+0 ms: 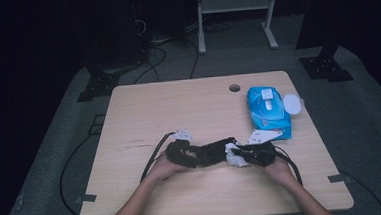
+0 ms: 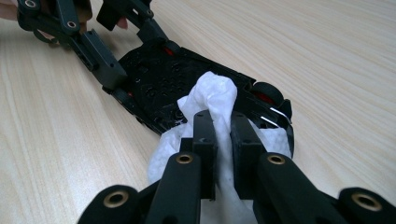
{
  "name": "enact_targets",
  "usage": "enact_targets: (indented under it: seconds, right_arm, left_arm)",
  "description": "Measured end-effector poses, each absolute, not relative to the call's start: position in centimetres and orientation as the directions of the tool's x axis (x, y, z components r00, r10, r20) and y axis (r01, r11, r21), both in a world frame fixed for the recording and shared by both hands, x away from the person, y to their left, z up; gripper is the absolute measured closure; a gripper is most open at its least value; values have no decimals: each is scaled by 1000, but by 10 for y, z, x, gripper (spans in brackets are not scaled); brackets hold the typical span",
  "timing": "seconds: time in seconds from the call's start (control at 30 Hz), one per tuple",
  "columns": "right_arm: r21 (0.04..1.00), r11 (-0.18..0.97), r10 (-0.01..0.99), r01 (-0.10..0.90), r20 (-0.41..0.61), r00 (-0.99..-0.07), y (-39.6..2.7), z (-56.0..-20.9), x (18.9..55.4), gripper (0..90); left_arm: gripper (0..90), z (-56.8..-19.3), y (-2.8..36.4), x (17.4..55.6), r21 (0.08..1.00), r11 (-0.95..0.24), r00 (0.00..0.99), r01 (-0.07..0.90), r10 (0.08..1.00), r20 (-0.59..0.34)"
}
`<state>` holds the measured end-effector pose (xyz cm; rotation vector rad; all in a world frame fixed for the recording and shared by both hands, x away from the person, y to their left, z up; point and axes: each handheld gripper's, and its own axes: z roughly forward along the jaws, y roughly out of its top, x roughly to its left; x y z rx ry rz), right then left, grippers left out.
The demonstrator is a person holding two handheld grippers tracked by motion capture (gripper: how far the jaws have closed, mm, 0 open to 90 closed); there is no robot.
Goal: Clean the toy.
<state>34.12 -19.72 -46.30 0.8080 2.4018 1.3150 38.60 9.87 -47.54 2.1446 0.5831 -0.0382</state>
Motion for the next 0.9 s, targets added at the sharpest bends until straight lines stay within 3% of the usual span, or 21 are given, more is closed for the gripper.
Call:
enact_targets:
  seconds: [0.2,0.43,0.57,0.7,0.9]
  right_arm:
    - [841,422,598,338,22,-801,-199,-463,339,823]
    - [822,388,627,416,95,-773,-212,-457,350,811]
    - [815,374,663,443,100,-742,-217,-449,359,745]
    - [775,338,651,534,218,-727,-220,-452,374,675]
    - [711,301,674,636,313,-669,-221,-457,386,482]
  left_arm:
    - [344,-472,96,379,780,-516,905,354,399,-146]
    - [344,-474,94,380,780,-498,896,379,410,-173]
    - [345,-474,94,380,782,-501,898,371,406,-167]
    - [348,-474,94,380,785,-501,901,365,401,-164]
    - [348,-474,94,378,789,-500,902,358,402,-155]
